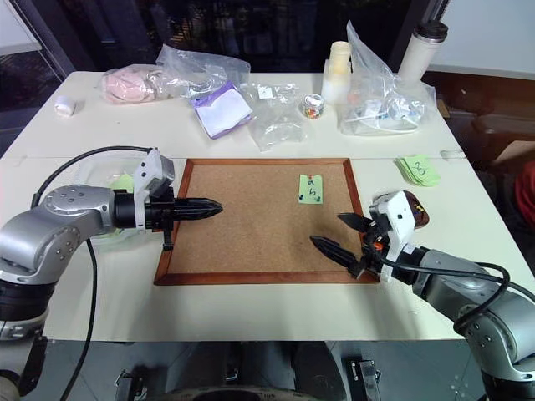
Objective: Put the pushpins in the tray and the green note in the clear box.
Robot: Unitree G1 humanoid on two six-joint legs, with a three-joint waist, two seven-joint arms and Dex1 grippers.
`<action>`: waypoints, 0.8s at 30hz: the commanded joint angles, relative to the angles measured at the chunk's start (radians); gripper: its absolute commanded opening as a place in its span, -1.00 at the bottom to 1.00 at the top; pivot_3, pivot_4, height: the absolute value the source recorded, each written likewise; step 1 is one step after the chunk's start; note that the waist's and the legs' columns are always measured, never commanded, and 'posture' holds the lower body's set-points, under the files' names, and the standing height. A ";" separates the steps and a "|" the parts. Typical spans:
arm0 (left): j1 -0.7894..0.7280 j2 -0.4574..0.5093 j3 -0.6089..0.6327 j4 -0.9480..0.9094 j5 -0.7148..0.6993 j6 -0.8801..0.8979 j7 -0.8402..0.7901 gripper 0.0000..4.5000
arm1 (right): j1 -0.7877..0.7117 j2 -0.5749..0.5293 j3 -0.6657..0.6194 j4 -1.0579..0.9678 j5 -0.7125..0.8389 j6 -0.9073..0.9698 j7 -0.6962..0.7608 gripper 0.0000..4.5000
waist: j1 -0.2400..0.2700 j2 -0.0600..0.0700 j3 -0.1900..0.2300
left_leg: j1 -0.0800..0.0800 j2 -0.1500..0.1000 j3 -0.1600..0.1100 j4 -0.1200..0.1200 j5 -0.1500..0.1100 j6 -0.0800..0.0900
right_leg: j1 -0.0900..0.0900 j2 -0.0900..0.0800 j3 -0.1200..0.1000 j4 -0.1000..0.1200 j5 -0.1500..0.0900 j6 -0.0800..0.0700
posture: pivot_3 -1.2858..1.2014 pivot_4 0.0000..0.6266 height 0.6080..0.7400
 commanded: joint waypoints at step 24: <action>-0.136 -0.209 -0.376 0.494 0.501 -0.335 -0.002 -0.99 | -0.227 0.174 0.197 0.222 -0.359 -0.228 -0.081 1.00 | 0.000 0.000 -0.002 | 0.001 0.000 0.002 0.001 0.000 0.000 | 0.001 0.001 -0.001 0.001 0.000 0.000 | 0.03 -0.52 0.91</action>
